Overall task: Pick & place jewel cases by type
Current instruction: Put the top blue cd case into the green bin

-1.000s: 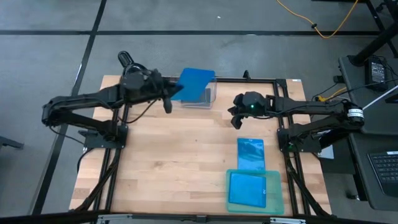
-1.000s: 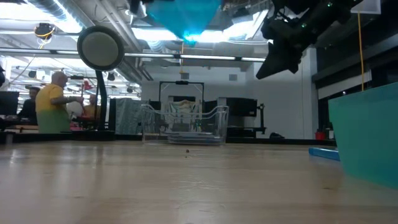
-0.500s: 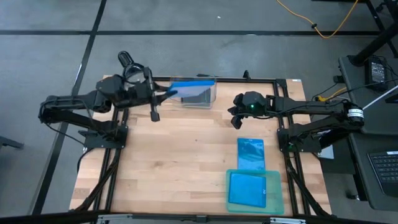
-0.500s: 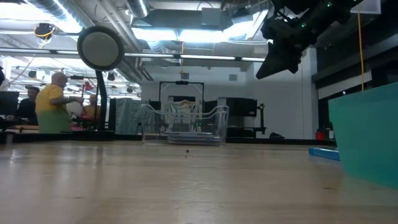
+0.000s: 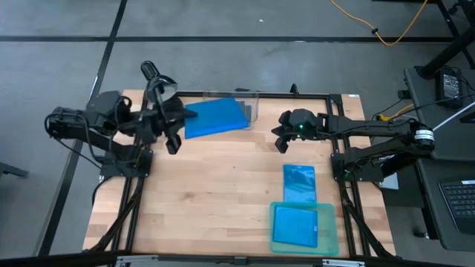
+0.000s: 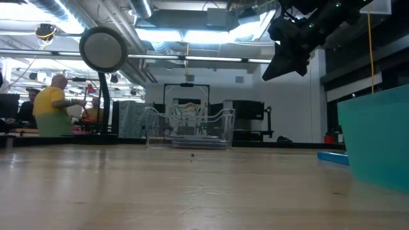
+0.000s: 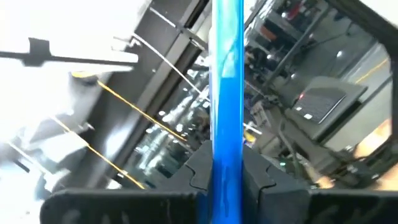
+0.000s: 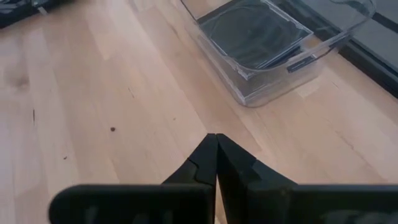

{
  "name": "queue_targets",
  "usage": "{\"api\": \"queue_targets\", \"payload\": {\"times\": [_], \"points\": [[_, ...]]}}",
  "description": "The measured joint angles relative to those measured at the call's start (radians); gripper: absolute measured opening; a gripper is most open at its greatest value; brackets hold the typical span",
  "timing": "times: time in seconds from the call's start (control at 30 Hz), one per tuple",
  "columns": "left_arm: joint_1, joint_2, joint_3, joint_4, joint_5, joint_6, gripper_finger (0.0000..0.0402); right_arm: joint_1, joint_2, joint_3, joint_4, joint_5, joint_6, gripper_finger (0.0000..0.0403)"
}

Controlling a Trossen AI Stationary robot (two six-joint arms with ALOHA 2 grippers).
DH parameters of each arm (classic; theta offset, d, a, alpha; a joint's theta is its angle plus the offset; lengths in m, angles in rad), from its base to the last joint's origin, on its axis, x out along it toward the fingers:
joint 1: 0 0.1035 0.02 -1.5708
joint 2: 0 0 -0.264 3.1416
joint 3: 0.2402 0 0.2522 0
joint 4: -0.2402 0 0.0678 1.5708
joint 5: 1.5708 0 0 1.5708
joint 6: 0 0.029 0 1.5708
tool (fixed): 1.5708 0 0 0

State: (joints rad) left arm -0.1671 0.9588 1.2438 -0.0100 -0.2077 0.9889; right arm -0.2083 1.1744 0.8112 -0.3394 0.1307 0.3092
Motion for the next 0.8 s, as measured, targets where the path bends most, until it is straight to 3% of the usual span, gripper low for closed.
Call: {"api": "queue_targets", "payload": {"times": [0.3, 0.6, 0.8], "points": [[-0.189, 0.027, 0.032, 0.008, -0.183, 0.304, 0.0024, -0.031, 0.0, 0.0, -0.001, 0.0, 0.062, 0.0012], [-0.366, 0.126, 0.032, 0.007, -0.568, 0.694, 0.0024, -0.039, 0.0, 0.0, -0.001, 0.0, 0.105, 0.0012], [-0.411, 0.147, 0.032, 0.01, -0.618, 0.725, 0.0024, -0.039, 0.0, 0.0, -0.001, 0.005, 0.132, 0.0012]]}}
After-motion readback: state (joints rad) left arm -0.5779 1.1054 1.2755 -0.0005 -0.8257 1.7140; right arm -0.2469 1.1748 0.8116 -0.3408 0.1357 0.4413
